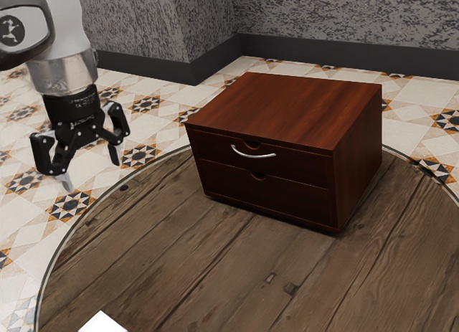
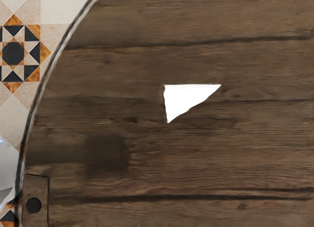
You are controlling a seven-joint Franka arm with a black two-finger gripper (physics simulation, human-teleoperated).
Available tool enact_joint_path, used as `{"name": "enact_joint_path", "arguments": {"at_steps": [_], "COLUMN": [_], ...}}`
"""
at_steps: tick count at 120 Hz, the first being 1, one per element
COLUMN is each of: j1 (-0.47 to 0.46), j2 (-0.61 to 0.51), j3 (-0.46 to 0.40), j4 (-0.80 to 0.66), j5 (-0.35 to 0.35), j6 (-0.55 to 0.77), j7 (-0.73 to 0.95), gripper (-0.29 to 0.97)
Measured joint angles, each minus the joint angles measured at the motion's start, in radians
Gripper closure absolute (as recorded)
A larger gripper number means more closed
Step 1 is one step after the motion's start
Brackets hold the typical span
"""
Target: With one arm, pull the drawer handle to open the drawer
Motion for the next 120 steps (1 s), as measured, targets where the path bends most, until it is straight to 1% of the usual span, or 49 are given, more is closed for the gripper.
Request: {"name": "enact_joint_path", "arguments": {"at_steps": [15,22,32,43,54,69,94,120], "j1": [0.000,-0.016,-0.052,-0.082,-0.088,-0.074,-0.075,-0.079], "j2": [-0.004,0.003,0.063,0.122,0.132,0.199,0.241,0.271], "j3": [-0.003,-0.007,-0.017,-0.020,-0.021,-0.033,-0.038,-0.039], "j4": [-0.050,-0.059,-0.043,-0.053,-0.110,-0.087,-0.064,-0.072], "j5": [0.001,-0.006,-0.019,-0.038,-0.057,-0.070,-0.087,-0.107], "j6": [0.102,0.148,0.212,0.327,0.457,0.587,0.708,0.779], "j7": [0.000,0.000,-0.004,-0.012,-0.018,-0.025,-0.036,-0.046], "gripper": [0.00,0.00,0.00,0.00,0.00,0.00,0.00,0.00]}}
